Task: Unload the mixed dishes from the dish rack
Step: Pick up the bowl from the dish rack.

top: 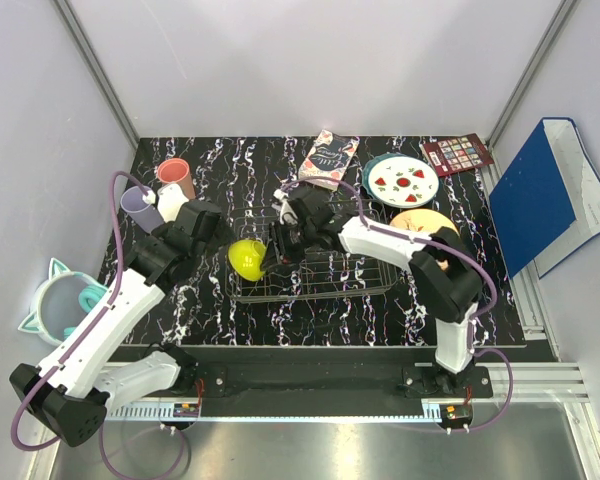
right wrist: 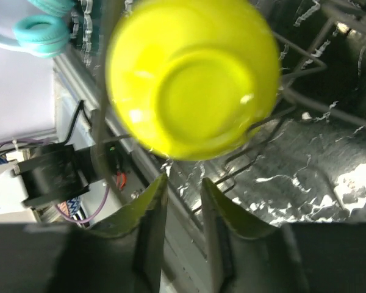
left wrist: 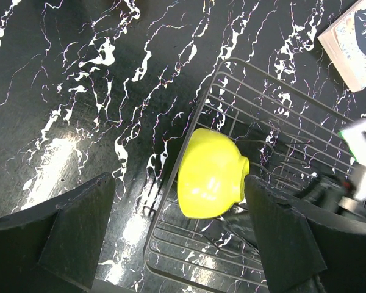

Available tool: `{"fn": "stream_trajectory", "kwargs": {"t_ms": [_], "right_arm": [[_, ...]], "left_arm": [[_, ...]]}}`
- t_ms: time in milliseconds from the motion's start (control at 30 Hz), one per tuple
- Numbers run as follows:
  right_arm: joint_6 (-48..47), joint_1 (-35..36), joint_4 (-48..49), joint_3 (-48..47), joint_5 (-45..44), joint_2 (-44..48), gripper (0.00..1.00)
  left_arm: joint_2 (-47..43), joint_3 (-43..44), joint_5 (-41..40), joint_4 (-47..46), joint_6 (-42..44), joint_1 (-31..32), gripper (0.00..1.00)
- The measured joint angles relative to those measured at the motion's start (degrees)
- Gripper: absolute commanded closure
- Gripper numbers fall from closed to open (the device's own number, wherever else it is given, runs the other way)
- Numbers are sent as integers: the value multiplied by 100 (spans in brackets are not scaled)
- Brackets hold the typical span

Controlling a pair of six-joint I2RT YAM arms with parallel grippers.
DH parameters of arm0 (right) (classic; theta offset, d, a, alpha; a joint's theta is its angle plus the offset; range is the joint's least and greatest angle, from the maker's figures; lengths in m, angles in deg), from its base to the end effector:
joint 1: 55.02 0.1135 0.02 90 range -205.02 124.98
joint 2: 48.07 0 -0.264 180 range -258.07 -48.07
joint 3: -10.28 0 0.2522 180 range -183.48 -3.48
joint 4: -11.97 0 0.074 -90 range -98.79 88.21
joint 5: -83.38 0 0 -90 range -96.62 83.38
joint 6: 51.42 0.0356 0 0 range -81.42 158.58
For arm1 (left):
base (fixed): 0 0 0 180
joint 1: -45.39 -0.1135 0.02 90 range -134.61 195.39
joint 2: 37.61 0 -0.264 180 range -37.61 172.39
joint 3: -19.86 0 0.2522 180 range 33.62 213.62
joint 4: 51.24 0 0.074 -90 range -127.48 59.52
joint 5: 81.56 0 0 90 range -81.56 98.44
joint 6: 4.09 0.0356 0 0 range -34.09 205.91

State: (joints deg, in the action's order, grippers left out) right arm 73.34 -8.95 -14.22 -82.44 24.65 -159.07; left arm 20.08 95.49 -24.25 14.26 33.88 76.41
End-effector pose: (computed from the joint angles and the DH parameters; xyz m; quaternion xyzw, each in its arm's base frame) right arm 0.2840 0.3215 0.2077 -0.1913 0.8734 0.4308 0.1226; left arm 0.1719 -0.0809 0.3376 -0.2632 0.8610 -0.0339 0.4339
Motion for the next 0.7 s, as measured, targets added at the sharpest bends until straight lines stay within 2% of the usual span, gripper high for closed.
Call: {"fn": "stream_trajectory", "kwargs": {"t_ms": [167, 367, 700], "right_arm": [[-155, 0, -352, -188, -107, 446, 61], [-269, 0, -450, -595, -238, 496, 61], [-319, -24, -474, -1047, -459, -424, 75]], "left_arm": [[0, 0, 2, -7, 17, 0, 10], [0, 0, 24, -31, 17, 0, 10], [-129, 0, 214, -39, 11, 0, 10]]}}
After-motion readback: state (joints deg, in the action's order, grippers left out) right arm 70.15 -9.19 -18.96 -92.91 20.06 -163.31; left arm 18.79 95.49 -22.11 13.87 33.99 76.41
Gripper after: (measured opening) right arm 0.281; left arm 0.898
